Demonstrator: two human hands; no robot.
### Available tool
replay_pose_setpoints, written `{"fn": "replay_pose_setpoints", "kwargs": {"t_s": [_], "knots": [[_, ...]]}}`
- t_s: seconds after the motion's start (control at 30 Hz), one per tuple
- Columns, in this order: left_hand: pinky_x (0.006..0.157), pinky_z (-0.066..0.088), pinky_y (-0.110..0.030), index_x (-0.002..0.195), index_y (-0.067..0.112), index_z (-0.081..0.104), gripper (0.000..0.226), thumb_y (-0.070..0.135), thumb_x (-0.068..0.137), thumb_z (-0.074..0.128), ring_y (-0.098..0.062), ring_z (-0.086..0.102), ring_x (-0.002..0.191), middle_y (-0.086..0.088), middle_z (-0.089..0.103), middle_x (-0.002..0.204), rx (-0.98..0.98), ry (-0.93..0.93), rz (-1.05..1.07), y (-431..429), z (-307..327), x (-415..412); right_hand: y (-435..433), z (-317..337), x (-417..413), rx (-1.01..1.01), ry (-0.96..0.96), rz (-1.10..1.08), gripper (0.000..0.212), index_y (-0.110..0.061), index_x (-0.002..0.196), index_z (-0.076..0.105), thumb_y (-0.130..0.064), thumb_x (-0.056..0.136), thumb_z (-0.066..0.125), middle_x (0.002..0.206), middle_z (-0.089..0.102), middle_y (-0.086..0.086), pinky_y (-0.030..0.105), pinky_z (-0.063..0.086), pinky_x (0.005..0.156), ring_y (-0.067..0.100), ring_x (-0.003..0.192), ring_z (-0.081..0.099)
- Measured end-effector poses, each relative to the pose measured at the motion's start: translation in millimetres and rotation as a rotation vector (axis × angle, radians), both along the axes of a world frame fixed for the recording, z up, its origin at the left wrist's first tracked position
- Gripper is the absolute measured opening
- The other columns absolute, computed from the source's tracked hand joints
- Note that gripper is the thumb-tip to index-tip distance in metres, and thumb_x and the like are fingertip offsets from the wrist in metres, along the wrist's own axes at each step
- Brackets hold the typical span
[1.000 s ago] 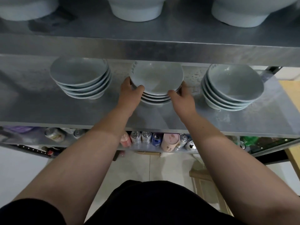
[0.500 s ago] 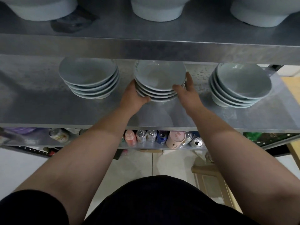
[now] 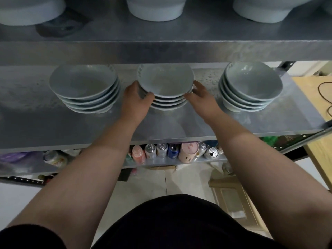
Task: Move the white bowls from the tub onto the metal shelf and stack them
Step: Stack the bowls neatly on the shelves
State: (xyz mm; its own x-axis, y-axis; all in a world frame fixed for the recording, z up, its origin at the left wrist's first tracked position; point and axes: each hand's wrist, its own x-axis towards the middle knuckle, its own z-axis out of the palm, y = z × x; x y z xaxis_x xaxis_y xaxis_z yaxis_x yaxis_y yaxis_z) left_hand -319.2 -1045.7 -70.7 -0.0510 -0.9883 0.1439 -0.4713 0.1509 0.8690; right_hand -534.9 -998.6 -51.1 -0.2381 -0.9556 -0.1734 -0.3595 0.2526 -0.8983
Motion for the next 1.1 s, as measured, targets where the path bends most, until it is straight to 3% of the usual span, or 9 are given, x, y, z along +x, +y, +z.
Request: {"fn": "replay_pose_setpoints", "kwargs": {"t_s": [0.13, 0.27, 0.33, 0.43, 0.53, 0.67, 0.83, 0.97, 1.1], "knots": [[0.106, 0.043, -0.031, 0.146, 0.016, 0.040, 0.065, 0.032, 0.086, 0.057, -0.013, 0.049, 0.125, -0.005, 0.045, 0.143, -0.189, 0.058, 0.038, 15, 17, -18, 21, 16, -31, -0.132, 0.102, -0.093, 0.054, -0.022, 0.143, 0.048, -0.031, 0.092, 0.060, 0.137, 0.057, -0.004, 0.028, 0.041, 0.105, 0.008, 0.125, 0.052], [0.092, 0.042, -0.008, 0.145, 0.017, 0.042, 0.065, 0.031, 0.082, 0.056, -0.009, 0.051, 0.120, -0.002, 0.046, 0.142, -0.093, 0.168, -0.135, 36, 32, -71, 42, 30, -84, -0.242, 0.138, -0.185, 0.043, -0.025, 0.136, 0.056, -0.026, 0.092, 0.058, 0.125, 0.064, -0.012, 0.003, 0.038, 0.088, -0.002, 0.114, 0.056], [0.089, 0.038, -0.002, 0.145, 0.018, 0.041, 0.063, 0.029, 0.085, 0.057, -0.010, 0.051, 0.121, -0.002, 0.047, 0.143, -0.058, 0.169, -0.177, 40, 34, -102, 50, 34, -115, -0.281, 0.134, -0.243, 0.041, -0.025, 0.133, 0.058, -0.025, 0.093, 0.057, 0.124, 0.065, -0.011, 0.002, 0.038, 0.085, -0.001, 0.113, 0.057], [0.097, 0.040, -0.017, 0.145, 0.018, 0.041, 0.055, 0.020, 0.093, 0.058, -0.013, 0.052, 0.123, -0.001, 0.048, 0.143, -0.011, 0.145, -0.208, 43, 32, -150, 57, 35, -168, -0.288, 0.157, -0.304, 0.040, -0.024, 0.133, 0.058, -0.022, 0.093, 0.054, 0.126, 0.064, -0.009, -0.003, 0.037, 0.077, 0.002, 0.112, 0.056], [0.104, 0.042, -0.030, 0.145, 0.018, 0.042, 0.054, 0.020, 0.094, 0.058, -0.014, 0.053, 0.123, 0.000, 0.049, 0.143, 0.063, 0.144, -0.197, 46, 26, -196, 61, 31, -218, -0.240, 0.192, -0.313, 0.044, -0.025, 0.137, 0.055, -0.025, 0.093, 0.052, 0.135, 0.058, -0.009, 0.013, 0.036, 0.089, 0.006, 0.120, 0.051], [0.108, 0.040, -0.035, 0.145, 0.020, 0.041, 0.057, 0.024, 0.092, 0.061, -0.016, 0.052, 0.125, 0.003, 0.049, 0.139, 0.135, 0.136, -0.178, 53, 13, -252, 59, 12, -268, -0.159, 0.097, -0.329, 0.052, -0.026, 0.143, 0.048, -0.030, 0.092, 0.054, 0.146, 0.049, -0.002, 0.028, 0.038, 0.098, 0.016, 0.132, 0.047], [0.092, 0.055, -0.037, 0.136, 0.039, 0.045, 0.053, 0.023, 0.088, 0.062, -0.012, 0.058, 0.111, 0.034, 0.049, 0.106, 0.270, 0.240, -0.088, 67, -3, -292, 62, -16, -293, -0.042, -0.200, -0.195, 0.074, -0.043, 0.150, 0.028, -0.042, 0.085, 0.064, 0.156, 0.033, 0.004, 0.045, 0.044, 0.106, 0.023, 0.137, 0.042], [0.090, 0.058, -0.039, 0.124, 0.049, 0.046, 0.045, 0.022, 0.091, 0.061, -0.002, 0.061, 0.101, 0.039, 0.056, 0.100, 0.290, 0.267, -0.072, 75, -13, -299, 54, -27, -300, -0.046, -0.325, -0.115, 0.066, -0.040, 0.150, 0.030, -0.028, 0.092, 0.058, 0.130, 0.055, -0.009, 0.042, 0.047, 0.104, 0.018, 0.125, 0.053], [0.099, 0.052, -0.043, 0.133, 0.051, 0.042, 0.055, 0.035, 0.087, 0.067, -0.001, 0.057, 0.115, 0.052, 0.052, 0.097, 0.337, 0.285, -0.052, 70, -15, -292, 41, -27, -295, -0.065, -0.352, -0.065, 0.059, -0.046, 0.143, 0.038, -0.024, 0.091, 0.055, 0.118, 0.058, -0.024, 0.041, 0.050, 0.102, 0.012, 0.119, 0.058]]}}
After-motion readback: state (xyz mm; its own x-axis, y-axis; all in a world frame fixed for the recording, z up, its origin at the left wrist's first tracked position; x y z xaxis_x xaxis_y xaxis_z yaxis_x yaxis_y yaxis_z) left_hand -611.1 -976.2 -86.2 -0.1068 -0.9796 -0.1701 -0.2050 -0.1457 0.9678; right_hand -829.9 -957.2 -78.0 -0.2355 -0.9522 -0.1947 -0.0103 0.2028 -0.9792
